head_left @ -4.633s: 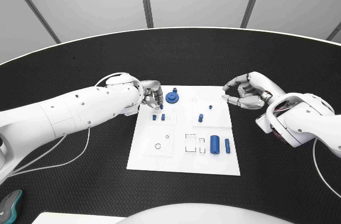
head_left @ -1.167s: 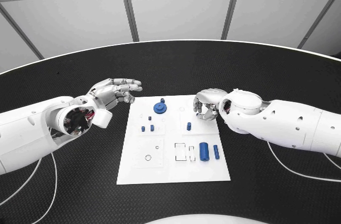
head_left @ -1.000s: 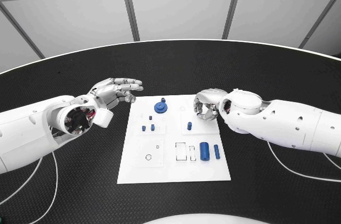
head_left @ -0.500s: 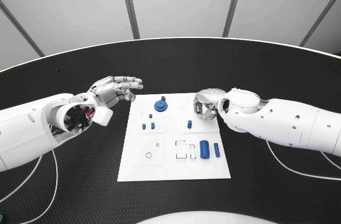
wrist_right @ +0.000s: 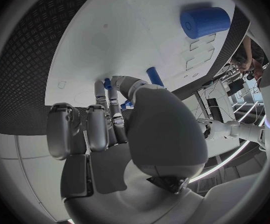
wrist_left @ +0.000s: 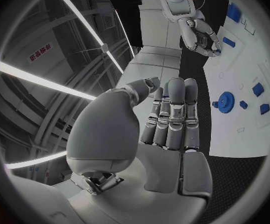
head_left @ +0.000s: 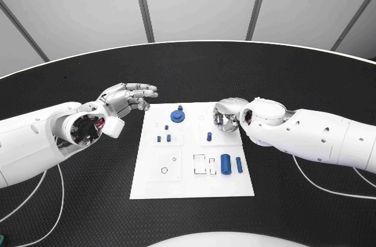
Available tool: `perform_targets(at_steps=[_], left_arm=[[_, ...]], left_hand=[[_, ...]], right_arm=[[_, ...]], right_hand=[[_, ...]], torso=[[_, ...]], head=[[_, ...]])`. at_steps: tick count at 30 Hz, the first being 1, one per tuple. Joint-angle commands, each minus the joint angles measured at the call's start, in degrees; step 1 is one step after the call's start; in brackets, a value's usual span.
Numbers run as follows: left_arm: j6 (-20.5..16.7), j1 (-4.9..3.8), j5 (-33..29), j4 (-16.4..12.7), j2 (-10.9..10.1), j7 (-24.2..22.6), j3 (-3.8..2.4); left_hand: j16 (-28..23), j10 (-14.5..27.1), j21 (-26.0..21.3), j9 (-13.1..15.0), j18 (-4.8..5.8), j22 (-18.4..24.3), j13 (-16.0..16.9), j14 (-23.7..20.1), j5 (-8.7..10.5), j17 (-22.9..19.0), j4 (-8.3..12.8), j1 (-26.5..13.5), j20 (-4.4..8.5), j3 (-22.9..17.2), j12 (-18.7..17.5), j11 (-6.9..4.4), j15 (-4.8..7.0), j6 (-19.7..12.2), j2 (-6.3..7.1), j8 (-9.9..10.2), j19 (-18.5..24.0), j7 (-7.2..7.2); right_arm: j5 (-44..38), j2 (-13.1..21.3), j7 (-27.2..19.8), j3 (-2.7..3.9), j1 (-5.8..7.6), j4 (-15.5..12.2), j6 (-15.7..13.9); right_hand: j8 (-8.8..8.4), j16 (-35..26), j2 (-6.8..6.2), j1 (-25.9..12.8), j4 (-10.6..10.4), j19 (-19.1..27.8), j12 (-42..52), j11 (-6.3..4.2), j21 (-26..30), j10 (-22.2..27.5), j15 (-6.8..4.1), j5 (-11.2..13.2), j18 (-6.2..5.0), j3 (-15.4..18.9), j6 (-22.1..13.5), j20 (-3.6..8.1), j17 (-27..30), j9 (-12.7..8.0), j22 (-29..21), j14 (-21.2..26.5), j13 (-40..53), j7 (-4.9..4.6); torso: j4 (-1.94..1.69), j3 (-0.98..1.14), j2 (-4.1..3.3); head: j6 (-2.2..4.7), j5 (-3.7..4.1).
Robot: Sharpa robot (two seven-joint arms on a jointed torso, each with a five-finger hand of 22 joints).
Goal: Assemble the parts on the task board
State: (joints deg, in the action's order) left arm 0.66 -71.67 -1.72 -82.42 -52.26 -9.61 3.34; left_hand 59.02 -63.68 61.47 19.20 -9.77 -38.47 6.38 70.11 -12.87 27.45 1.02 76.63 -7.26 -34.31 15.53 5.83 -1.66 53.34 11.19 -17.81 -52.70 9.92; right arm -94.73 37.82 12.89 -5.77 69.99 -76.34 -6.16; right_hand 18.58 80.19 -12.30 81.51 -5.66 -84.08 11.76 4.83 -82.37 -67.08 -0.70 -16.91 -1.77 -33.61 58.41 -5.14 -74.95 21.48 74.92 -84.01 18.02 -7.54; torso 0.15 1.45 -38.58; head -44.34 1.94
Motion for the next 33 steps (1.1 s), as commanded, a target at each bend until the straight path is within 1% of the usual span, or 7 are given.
perform_targets(at_steps=[1, 2, 8, 18, 25, 33], left_arm=[[-0.04, 0.0, 0.0, 0.03, 0.01, 0.02, 0.0], [-0.05, 0.0, 0.0, 0.04, 0.01, 0.02, 0.0], [-0.08, 0.0, 0.0, 0.08, 0.04, 0.05, 0.0], [-0.13, 0.0, 0.01, 0.19, 0.04, 0.16, 0.0], [-0.13, 0.0, 0.01, 0.41, 0.02, 0.31, 0.0], [-0.05, 0.0, 0.01, 0.63, 0.05, 0.38, 0.0]], left_hand=[[-0.35, 0.2, -0.3, 0.07, -0.84, 0.11, 0.1, -0.14, -0.28, -0.13, -0.01, 0.2, 0.35, 0.32, 0.28, 0.08, 0.3, -0.05, -0.44, -0.22, 0.18, 0.16], [-0.35, 0.2, -0.3, 0.07, -0.84, 0.11, 0.1, -0.14, -0.28, -0.13, -0.01, 0.2, 0.35, 0.32, 0.28, 0.08, 0.3, -0.05, -0.44, -0.22, 0.18, 0.16], [-0.35, 0.2, -0.3, 0.07, -0.84, 0.11, 0.1, -0.14, -0.28, -0.13, -0.01, 0.2, 0.35, 0.32, 0.28, 0.08, 0.3, -0.05, -0.44, -0.22, 0.18, 0.16], [-0.38, 0.27, -0.32, 0.07, -0.84, 0.12, 0.11, -0.16, -0.29, -0.17, 0.05, 0.29, 0.35, 0.32, 0.29, 0.1, 0.3, -0.11, -0.47, -0.2, 0.17, 0.19], [-0.38, 0.27, -0.32, 0.07, -0.84, 0.12, 0.11, -0.16, -0.29, -0.17, 0.05, 0.29, 0.35, 0.32, 0.29, 0.1, 0.3, -0.11, -0.47, -0.2, 0.17, 0.19], [-0.4, 0.35, -0.34, 0.07, -0.84, 0.14, 0.13, -0.18, -0.3, -0.23, 0.12, 0.38, 0.36, 0.35, 0.32, 0.14, 0.28, -0.17, -0.51, -0.18, 0.16, 0.23]], right_arm=[[-1.17, 0.05, 0.38, 0.0, -0.05, -0.1, -0.67], [-1.5, 0.07, 0.52, -0.01, -0.08, -0.15, -0.94], [-2.32, 0.18, 1.03, -0.01, -0.16, -0.31, -2.19], [-2.6, 0.7, 1.26, -0.01, -0.21, -1.14, -3.88], [-2.63, 1.79, 1.48, 0.0, -0.22, -2.8, -5.04], [-2.64, 4.07, 2.0, 0.03, -0.21, -5.77, -6.43]], right_hand=[[0.52, 0.27, 1.0, 0.17, 0.88, -3.36, -0.44, -1.66, -0.59, -2.33, -0.56, 0.61, 0.19, -0.53, 0.63, 0.5, -0.08, 0.29, 11.77, -2.71, -0.9, 0.14], [0.61, 0.25, 1.31, 0.39, 1.43, -3.39, -0.55, -1.71, -0.68, -2.71, -0.64, 0.61, 0.21, -1.02, 0.83, 0.59, -0.08, 0.43, 11.84, -2.71, -0.98, 0.19], [0.63, 0.36, 1.85, 0.69, 2.78, -3.6, -0.92, -1.77, -1.27, -3.53, -0.73, 0.4, 0.34, -2.52, 1.12, 0.73, -0.3, 0.66, 12.16, -2.79, -1.18, 0.25], [0.7, 0.38, 1.65, 0.23, 3.2, -3.66, -1.11, -1.82, -1.45, -3.93, -0.74, 0.62, 0.38, -2.85, 1.4, 0.76, -0.32, 0.81, 12.27, -2.81, -1.26, 0.26], [0.76, 0.42, 1.52, -0.15, 3.31, -3.68, -1.2, -1.87, -1.52, -4.14, -0.77, 0.82, 0.39, -2.86, 1.57, 0.78, -0.39, 0.91, 12.32, -2.84, -1.3, 0.31], [0.84, 0.47, 1.38, -0.55, 3.4, -3.76, -1.29, -1.93, -1.73, -4.36, -0.81, 1.04, 0.44, -2.81, 1.76, 0.8, -0.47, 1.01, 12.43, -2.87, -1.34, 0.38]], torso=[[0.02, -0.02, 0.01], [0.03, -0.01, 0.01], [0.05, -0.02, 0.05], [0.05, 0.01, 0.05], [0.08, 0.02, 0.07], [0.13, 0.03, 0.07]], head=[[0.01, 0.17], [0.02, 0.18], [0.07, 0.21], [0.15, 0.21], [0.13, 0.17], [0.11, 0.09]])
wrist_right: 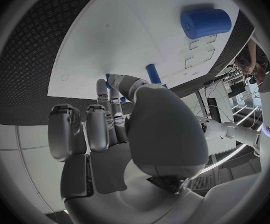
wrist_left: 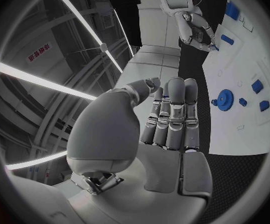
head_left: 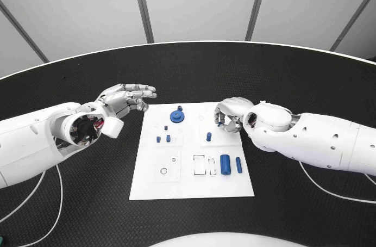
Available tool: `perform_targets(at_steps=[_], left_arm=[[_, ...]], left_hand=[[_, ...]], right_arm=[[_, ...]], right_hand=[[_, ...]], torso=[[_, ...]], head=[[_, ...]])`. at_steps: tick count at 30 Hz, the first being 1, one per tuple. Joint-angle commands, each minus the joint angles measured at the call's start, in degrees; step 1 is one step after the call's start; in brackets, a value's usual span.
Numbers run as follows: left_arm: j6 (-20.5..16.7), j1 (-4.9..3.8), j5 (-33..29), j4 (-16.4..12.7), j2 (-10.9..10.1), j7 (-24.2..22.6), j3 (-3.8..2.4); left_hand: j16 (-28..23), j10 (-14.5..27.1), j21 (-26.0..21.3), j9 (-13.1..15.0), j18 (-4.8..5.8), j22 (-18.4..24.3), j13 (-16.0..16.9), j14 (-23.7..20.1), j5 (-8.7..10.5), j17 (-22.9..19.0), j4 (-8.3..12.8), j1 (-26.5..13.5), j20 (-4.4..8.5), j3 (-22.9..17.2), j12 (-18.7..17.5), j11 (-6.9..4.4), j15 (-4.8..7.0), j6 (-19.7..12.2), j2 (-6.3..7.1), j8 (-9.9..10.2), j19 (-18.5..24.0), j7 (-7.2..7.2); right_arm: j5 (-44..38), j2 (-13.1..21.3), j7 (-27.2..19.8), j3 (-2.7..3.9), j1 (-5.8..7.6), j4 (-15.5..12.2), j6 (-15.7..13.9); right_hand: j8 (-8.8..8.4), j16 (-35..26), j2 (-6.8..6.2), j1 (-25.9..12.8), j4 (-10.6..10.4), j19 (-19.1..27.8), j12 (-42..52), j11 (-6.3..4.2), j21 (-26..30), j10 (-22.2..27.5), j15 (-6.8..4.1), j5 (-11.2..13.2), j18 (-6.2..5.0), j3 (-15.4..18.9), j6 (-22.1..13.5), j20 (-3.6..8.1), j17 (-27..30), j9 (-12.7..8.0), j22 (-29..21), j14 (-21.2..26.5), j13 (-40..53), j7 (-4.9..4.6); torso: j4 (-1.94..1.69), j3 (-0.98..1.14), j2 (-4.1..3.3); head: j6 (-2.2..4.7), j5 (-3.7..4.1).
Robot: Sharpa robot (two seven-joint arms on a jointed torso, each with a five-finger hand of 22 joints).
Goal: Assemble the parts on the task board
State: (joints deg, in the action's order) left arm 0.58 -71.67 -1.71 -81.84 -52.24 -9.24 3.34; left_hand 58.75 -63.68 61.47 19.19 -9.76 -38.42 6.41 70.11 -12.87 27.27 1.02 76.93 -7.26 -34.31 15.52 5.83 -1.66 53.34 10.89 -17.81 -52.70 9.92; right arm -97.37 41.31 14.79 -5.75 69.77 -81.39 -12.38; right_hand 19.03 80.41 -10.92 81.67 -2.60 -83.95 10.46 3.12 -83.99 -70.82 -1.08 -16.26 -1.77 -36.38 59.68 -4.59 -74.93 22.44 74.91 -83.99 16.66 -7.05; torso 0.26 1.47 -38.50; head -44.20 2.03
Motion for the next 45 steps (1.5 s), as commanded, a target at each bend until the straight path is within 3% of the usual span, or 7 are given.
perform_targets(at_steps=[1, 8, 17, 25, 29, 38, 45], left_arm=[[0.05, 0.0, 0.0, 0.09, 0.04, 0.02, 0.0], [0.14, 0.0, 0.0, 0.52, 0.24, 0.05, 0.0], [0.45, 0.01, 0.0, 1.31, 0.95, 0.07, 0.0], [0.99, 0.02, 0.0, 2.34, 2.04, 0.14, 0.01], [1.24, 0.02, 0.0, 3.1, 2.74, 0.19, 0.01], [1.76, 0.03, 0.0, 4.77, 4.53, 0.27, 0.01], [2.15, 0.02, 0.01, 6.21, 6.2, 0.24, 0.01]], left_hand=[[-0.13, 0.35, -0.34, 0.08, -0.84, 0.08, 0.1, -0.18, -0.3, -0.05, 0.12, 0.09, 0.35, 0.36, 0.32, 0.13, 0.28, -0.17, -0.22, -0.19, 0.16, 0.23], [-0.13, 0.35, -0.34, 0.08, -0.84, 0.08, 0.1, -0.18, -0.3, -0.05, 0.12, 0.09, 0.35, 0.36, 0.32, 0.13, 0.28, -0.17, -0.22, -0.19, 0.16, 0.23], [-0.13, 0.35, -0.34, 0.08, -0.84, 0.08, 0.1, -0.18, -0.3, -0.05, 0.12, 0.09, 0.35, 0.36, 0.32, 0.13, 0.28, -0.17, -0.22, -0.19, 0.16, 0.23], [-0.16, 0.46, -0.37, 0.09, -0.83, 0.11, 0.13, -0.22, -0.29, -0.13, 0.14, 0.11, 0.34, 0.44, 0.36, 0.2, 0.24, -0.24, -0.27, -0.17, 0.16, 0.3], [-0.16, 0.46, -0.37, 0.09, -0.83, 0.11, 0.13, -0.22, -0.29, -0.13, 0.14, 0.11, 0.34, 0.44, 0.36, 0.2, 0.24, -0.24, -0.27, -0.17, 0.16, 0.3], [-0.17, 0.5, -0.4, 0.1, -0.82, 0.12, 0.14, -0.23, -0.29, -0.17, 0.12, 0.1, 0.33, 0.48, 0.39, 0.22, 0.21, -0.27, -0.32, -0.16, 0.17, 0.33], [-0.18, 0.51, -0.41, 0.1, -0.82, 0.13, 0.16, -0.23, -0.29, -0.2, 0.1, 0.08, 0.32, 0.51, 0.41, 0.23, 0.2, -0.29, -0.36, -0.16, 0.17, 0.34]], right_arm=[[0.0, 0.91, 0.17, 0.03, 0.01, -1.19, -0.35], [0.0, 3.36, 0.7, 0.21, 0.04, -5.11, -1.28], [-0.01, 5.81, 0.94, 1.44, 0.15, -12.55, -2.75], [0.0, 5.87, 0.78, 2.19, 0.36, -17.12, -3.76], [0.0, 4.64, 0.41, 2.29, 0.41, -18.05, -3.85], [0.0, -0.72, -1.22, 1.94, 0.17, -16.07, -2.49], [0.01, -4.44, -2.61, 1.36, -1.85, -13.9, -0.96]], right_hand=[[0.39, 0.17, -0.03, -0.81, 0.35, -3.92, -0.02, -0.24, -0.18, -0.66, -0.44, 0.45, 0.45, -0.02, 0.52, 0.25, -0.38, 0.07, 12.47, -2.86, 0.01, -0.09], [0.43, 0.23, -0.11, -1.06, 0.39, -3.97, -0.09, -0.28, -0.34, -0.77, -0.47, 0.59, 0.49, 0.05, 0.61, 0.27, -0.47, 0.14, 12.55, -2.89, -0.01, -0.05], [0.48, 0.26, -0.21, -1.29, 0.43, -4.11, -0.14, -0.33, -0.7, -0.91, -0.51, 0.67, 0.57, 0.12, 0.73, 0.29, -0.52, 0.21, 12.72, -2.91, -0.03, 0.0], [0.5, 0.27, -0.21, -1.32, 0.44, -4.1, -0.15, -0.34, -0.69, -0.94, -0.52, 0.67, 0.57, 0.13, 0.76, 0.29, -0.53, 0.23, 12.71, -2.91, -0.03, 0.01], [0.5, 0.27, -0.21, -1.32, 0.44, -4.1, -0.15, -0.34, -0.69, -0.94, -0.52, 0.67, 0.57, 0.13, 0.76, 0.29, -0.53, 0.23, 12.71, -2.91, -0.03, 0.01], [0.53, 0.21, -0.2, -1.4, 0.47, -4.05, -0.18, -0.38, -0.54, -1.03, -0.55, 0.67, 0.53, 0.13, 0.82, 0.31, -0.44, 0.27, 12.65, -2.9, -0.04, 0.04], [0.54, 0.13, -0.26, -1.56, 0.48, -3.97, -0.24, -0.38, -0.31, -1.08, -0.56, 0.61, 0.48, 0.2, 0.86, 0.33, -0.32, 0.31, 12.55, -2.88, -0.06, 0.04]], torso=[[0.0, 0.0, -0.02], [-0.04, -0.01, 0.02], [0.11, 0.01, 0.16], [0.23, -0.3, 0.55], [0.25, -0.51, 0.8], [0.15, -0.55, 0.69], [0.22, -0.49, 0.61]], head=[[0.02, 0.02], [0.01, 0.07], [0.27, -0.3], [0.24, -0.95], [0.03, -2.16], [-0.47, -5.38], [-1.12, -7.63]])
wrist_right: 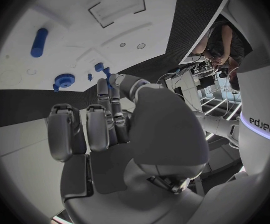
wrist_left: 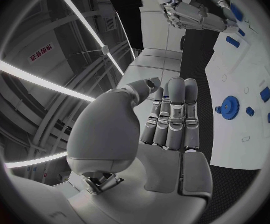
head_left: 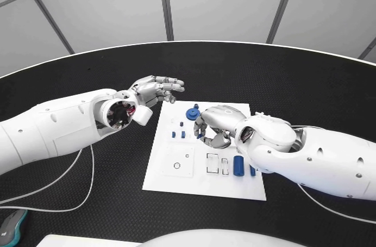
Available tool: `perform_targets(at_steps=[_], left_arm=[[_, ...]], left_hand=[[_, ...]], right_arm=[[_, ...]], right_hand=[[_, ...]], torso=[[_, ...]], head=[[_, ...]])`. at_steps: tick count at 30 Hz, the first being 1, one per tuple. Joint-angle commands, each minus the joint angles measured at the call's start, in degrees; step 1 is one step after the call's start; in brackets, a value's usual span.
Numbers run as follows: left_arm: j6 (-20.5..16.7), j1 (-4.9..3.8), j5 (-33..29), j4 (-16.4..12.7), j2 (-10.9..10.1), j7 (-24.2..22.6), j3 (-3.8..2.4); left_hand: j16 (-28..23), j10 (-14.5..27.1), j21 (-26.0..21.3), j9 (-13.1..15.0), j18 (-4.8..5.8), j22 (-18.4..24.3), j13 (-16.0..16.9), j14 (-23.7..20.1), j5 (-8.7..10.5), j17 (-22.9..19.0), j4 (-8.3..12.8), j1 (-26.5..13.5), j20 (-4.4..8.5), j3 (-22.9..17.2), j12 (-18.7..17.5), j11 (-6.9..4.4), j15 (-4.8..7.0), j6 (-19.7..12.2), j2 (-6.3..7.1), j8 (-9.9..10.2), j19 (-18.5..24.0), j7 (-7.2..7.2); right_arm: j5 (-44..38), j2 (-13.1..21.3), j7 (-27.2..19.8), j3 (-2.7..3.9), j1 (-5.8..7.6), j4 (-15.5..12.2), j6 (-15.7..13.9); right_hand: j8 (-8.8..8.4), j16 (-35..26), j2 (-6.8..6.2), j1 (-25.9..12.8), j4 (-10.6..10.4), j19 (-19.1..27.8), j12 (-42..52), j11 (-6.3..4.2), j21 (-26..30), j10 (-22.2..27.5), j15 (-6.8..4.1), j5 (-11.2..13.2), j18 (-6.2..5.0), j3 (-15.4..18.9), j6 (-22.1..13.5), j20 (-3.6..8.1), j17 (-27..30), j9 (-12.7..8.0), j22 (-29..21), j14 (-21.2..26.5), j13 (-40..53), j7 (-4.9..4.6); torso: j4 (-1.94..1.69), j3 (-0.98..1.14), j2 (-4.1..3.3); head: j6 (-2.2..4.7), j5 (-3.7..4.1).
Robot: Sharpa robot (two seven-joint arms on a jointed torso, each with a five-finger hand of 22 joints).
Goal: Assemble the parts on the task board
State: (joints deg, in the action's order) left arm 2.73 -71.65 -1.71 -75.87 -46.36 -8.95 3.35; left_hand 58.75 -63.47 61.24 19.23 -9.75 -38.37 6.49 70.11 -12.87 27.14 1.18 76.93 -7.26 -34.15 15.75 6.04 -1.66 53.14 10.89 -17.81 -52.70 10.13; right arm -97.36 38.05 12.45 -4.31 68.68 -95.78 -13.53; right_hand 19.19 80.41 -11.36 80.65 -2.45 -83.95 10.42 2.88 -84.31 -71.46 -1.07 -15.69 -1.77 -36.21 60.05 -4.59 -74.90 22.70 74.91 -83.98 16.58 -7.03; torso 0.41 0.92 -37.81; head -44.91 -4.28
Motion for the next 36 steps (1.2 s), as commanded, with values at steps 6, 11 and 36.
perform_targets(at_steps=[6, 11, 36], left_arm=[[-0.27, -0.01, 0.0, 0.86, 1.01, -0.11, 0.0], [-0.47, -0.01, 0.0, 0.9, 1.09, -0.16, 0.0], [-0.63, -0.03, 0.0, 0.45, 1.1, -0.04, 0.0]], left_hand=[[-0.18, 0.3, -0.2, 0.06, -0.82, 0.09, 0.09, -0.24, -0.29, -0.09, -0.08, 0.08, 0.32, 0.36, 0.21, 0.02, 0.19, -0.09, -0.4, -0.16, 0.18, 0.14], [-0.18, 0.3, -0.2, 0.06, -0.82, 0.09, 0.09, -0.24, -0.29, -0.09, -0.08, 0.08, 0.32, 0.36, 0.21, 0.02, 0.19, -0.09, -0.4, -0.16, 0.18, 0.14], [-0.19, 0.32, -0.22, 0.07, -0.81, 0.11, 0.11, -0.25, -0.28, -0.13, -0.14, 0.03, 0.3, 0.42, 0.25, 0.04, 0.17, -0.11, -0.46, -0.16, 0.19, 0.15]], right_arm=[[0.0, -3.8, -1.29, -0.31, -3.15, 2.8, 0.46], [0.0, -4.9, -1.69, -0.5, -3.92, 4.12, 0.66], [0.0, -7.01, -1.53, -0.91, -5.02, 6.79, 1.82]], right_hand=[[0.28, 0.08, 0.2, -0.57, 0.47, -3.9, -0.36, -0.14, 0.21, -0.35, -0.59, -0.17, 0.44, -0.02, 0.32, 0.36, -0.27, 0.07, 12.48, -2.86, -0.05, -0.01], [0.28, 0.08, 0.2, -0.57, 0.47, -3.9, -0.36, -0.14, 0.21, -0.35, -0.59, -0.17, 0.44, -0.02, 0.32, 0.36, -0.27, 0.07, 12.48, -2.86, -0.05, -0.01], [0.22, 0.15, 0.32, -0.6, 0.55, -3.86, -0.48, -0.11, 0.32, -0.34, -0.58, -0.35, 0.41, -0.08, 0.24, 0.37, -0.39, 0.09, 12.43, -2.89, -0.09, -0.03]], torso=[[0.05, 0.06, -0.19], [-0.11, 0.15, -0.27], [0.05, 0.17, -0.17]], head=[[-0.81, -2.44], [-1.3, -2.94], [-2.87, -4.27]])
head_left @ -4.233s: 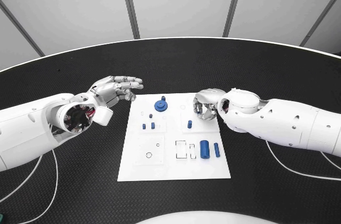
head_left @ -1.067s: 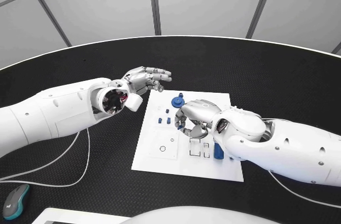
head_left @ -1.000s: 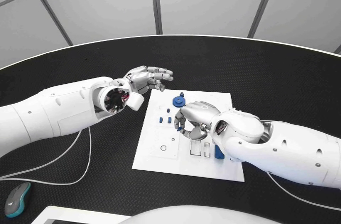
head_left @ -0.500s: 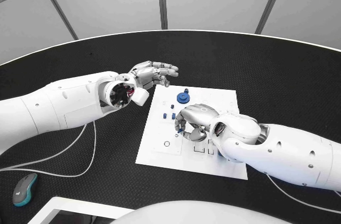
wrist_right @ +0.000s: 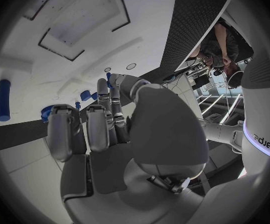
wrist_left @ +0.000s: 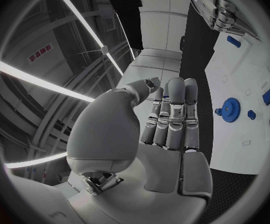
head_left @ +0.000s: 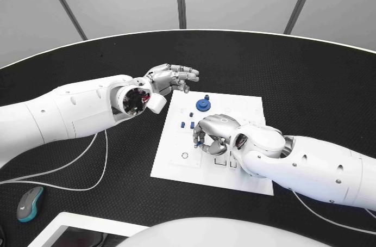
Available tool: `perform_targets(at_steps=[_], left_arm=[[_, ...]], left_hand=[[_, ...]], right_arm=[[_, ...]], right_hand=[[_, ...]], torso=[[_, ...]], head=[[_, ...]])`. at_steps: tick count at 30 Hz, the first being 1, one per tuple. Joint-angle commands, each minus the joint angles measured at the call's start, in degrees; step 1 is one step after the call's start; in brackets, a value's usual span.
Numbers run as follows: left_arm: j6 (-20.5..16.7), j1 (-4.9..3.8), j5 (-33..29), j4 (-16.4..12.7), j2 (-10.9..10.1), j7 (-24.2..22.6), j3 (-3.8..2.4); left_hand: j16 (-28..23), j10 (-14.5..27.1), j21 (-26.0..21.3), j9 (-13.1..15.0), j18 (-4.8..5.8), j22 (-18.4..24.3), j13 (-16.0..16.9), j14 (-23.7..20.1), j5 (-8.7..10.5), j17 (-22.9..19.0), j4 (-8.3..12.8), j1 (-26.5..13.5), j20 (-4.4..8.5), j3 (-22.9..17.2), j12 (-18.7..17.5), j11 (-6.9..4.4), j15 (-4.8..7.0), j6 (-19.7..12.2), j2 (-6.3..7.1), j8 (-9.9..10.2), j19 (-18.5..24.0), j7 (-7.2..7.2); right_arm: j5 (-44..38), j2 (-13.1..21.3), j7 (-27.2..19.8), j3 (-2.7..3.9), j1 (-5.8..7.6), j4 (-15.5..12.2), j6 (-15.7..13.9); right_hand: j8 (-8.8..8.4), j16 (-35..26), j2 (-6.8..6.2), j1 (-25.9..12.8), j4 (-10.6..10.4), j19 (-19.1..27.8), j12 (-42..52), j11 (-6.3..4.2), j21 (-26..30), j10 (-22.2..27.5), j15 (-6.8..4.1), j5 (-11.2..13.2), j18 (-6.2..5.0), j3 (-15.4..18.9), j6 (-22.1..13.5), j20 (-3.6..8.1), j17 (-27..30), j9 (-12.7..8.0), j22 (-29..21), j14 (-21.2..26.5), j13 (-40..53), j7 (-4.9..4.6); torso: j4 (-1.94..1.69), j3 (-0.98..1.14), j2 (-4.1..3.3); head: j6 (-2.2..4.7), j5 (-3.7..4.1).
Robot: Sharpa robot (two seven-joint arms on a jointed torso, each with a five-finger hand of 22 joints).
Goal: Assemble the parts on the task board
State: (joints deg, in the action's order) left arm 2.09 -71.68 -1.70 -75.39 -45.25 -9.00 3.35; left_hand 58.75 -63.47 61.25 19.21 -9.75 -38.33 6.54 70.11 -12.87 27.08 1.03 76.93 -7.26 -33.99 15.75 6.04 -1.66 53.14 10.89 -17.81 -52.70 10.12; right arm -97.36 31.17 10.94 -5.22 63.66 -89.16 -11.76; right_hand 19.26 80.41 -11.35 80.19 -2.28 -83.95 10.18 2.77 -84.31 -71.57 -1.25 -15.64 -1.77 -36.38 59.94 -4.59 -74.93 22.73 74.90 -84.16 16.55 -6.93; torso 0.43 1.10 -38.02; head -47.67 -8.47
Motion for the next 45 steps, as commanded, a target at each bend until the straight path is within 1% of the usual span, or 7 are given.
perform_targets(at_steps=[1, 8, 12, 17, 21, 37, 45], left_arm=[[0.01, 0.0, 0.0, -0.05, -0.02, 0.01, 0.0], [0.07, 0.0, 0.0, -0.13, -0.08, 0.05, 0.0], [0.11, -0.01, 0.0, -0.17, -0.09, 0.08, -0.01], [0.13, -0.01, 0.0, -0.2, -0.07, 0.13, -0.01], [0.17, -0.01, 0.0, -0.22, -0.05, 0.15, -0.01], [0.18, -0.02, 0.0, -0.27, -0.05, 0.31, -0.01], [0.21, -0.02, 0.0, -0.31, -0.02, 0.38, -0.01]], left_hand=[[-0.19, 0.32, -0.23, 0.09, -0.81, 0.06, 0.06, -0.25, -0.28, -0.07, 0.01, 0.03, 0.3, 0.27, 0.25, 0.04, 0.17, -0.12, -0.46, -0.16, 0.19, 0.16], [-0.19, 0.32, -0.23, 0.09, -0.81, 0.06, 0.06, -0.25, -0.28, -0.07, 0.01, 0.03, 0.3, 0.27, 0.25, 0.04, 0.17, -0.12, -0.46, -0.16, 0.19, 0.16], [-0.19, 0.32, -0.23, 0.09, -0.81, 0.06, 0.06, -0.25, -0.28, -0.07, 0.01, 0.03, 0.3, 0.27, 0.25, 0.04, 0.17, -0.12, -0.46, -0.16, 0.19, 0.16], [-0.2, 0.39, -0.29, 0.11, -0.81, 0.1, 0.11, -0.27, -0.29, -0.15, -0.07, -0.04, 0.27, 0.4, 0.33, 0.05, 0.14, -0.16, -0.55, -0.17, 0.22, 0.17], [-0.2, 0.39, -0.29, 0.11, -0.81, 0.1, 0.11, -0.27, -0.29, -0.15, -0.07, -0.04, 0.27, 0.4, 0.33, 0.05, 0.14, -0.16, -0.55, -0.17, 0.22, 0.17], [-0.2, 0.39, -0.29, 0.11, -0.81, 0.1, 0.11, -0.27, -0.29, -0.15, -0.07, -0.04, 0.27, 0.4, 0.33, 0.05, 0.14, -0.16, -0.55, -0.17, 0.22, 0.17], [-0.2, 0.48, -0.35, 0.13, -0.81, 0.13, 0.14, -0.29, -0.3, -0.22, -0.13, -0.08, 0.24, 0.5, 0.38, 0.07, 0.13, -0.21, -0.6, -0.17, 0.24, 0.17]], right_arm=[[0.0, -0.22, -0.03, -0.01, -0.01, 0.27, 0.05], [0.0, -0.79, -0.16, -0.01, -0.05, 0.96, 0.21], [0.0, -0.99, -0.12, -0.01, -0.06, 1.38, 0.4], [0.0, -1.37, -0.05, -0.02, -0.08, 1.85, 0.66], [0.0, -1.67, 0.0, -0.04, -0.17, 2.13, 0.83], [0.01, -2.56, 0.08, -0.17, -0.35, 3.08, 2.06], [0.01, -3.2, 0.43, -0.23, -0.43, 3.71, 2.82]], right_hand=[[0.15, 0.15, 0.31, -0.14, 0.39, -3.85, -0.24, 0.0, 0.32, -0.22, -0.41, -0.4, 0.41, 0.08, 0.35, 0.37, -0.37, 0.05, 12.43, -2.7, -0.05, -0.13], [0.14, 0.18, 0.35, -0.18, 0.4, -3.86, -0.28, 0.01, 0.3, -0.22, -0.4, -0.43, 0.41, 0.08, 0.33, 0.37, -0.41, 0.06, 12.45, -2.71, -0.06, -0.15], [0.13, 0.17, 0.38, -0.2, 0.41, -3.87, -0.3, 0.01, 0.27, -0.23, -0.4, -0.46, 0.42, 0.07, 0.32, 0.37, -0.41, 0.07, 12.46, -2.71, -0.07, -0.15], [0.11, 0.16, 0.45, -0.21, 0.42, -3.87, -0.33, 0.02, 0.28, -0.24, -0.39, -0.53, 0.42, 0.04, 0.29, 0.37, -0.39, 0.08, 12.46, -2.71, -0.08, -0.15], [0.11, 0.16, 0.45, -0.21, 0.42, -3.87, -0.33, 0.02, 0.28, -0.24, -0.39, -0.53, 0.42, 0.04, 0.29, 0.37, -0.39, 0.08, 12.46, -2.71, -0.08, -0.15], [0.09, 0.17, 0.53, -0.28, 0.43, -3.84, -0.38, 0.04, 0.36, -0.25, -0.38, -0.6, 0.4, 0.03, 0.26, 0.37, -0.42, 0.1, 12.42, -2.71, -0.09, -0.17], [0.09, 0.12, 0.58, -0.35, 0.44, -3.81, -0.42, 0.04, 0.45, -0.26, -0.37, -0.62, 0.38, 0.03, 0.24, 0.36, -0.35, 0.12, 12.39, -2.69, -0.11, -0.17]], torso=[[0.01, -0.01, 0.03], [0.07, 0.0, 0.04], [0.05, -0.04, 0.05], [0.06, 0.04, 0.03], [0.01, 0.01, 0.03], [0.1, -0.01, 0.06], [0.03, -0.04, 0.07]], head=[[-0.13, -0.08], [-0.25, -0.15], [-0.34, -0.09], [-0.45, 0.02], [-0.56, 0.05], [-0.97, -0.39], [-1.07, -0.44]])
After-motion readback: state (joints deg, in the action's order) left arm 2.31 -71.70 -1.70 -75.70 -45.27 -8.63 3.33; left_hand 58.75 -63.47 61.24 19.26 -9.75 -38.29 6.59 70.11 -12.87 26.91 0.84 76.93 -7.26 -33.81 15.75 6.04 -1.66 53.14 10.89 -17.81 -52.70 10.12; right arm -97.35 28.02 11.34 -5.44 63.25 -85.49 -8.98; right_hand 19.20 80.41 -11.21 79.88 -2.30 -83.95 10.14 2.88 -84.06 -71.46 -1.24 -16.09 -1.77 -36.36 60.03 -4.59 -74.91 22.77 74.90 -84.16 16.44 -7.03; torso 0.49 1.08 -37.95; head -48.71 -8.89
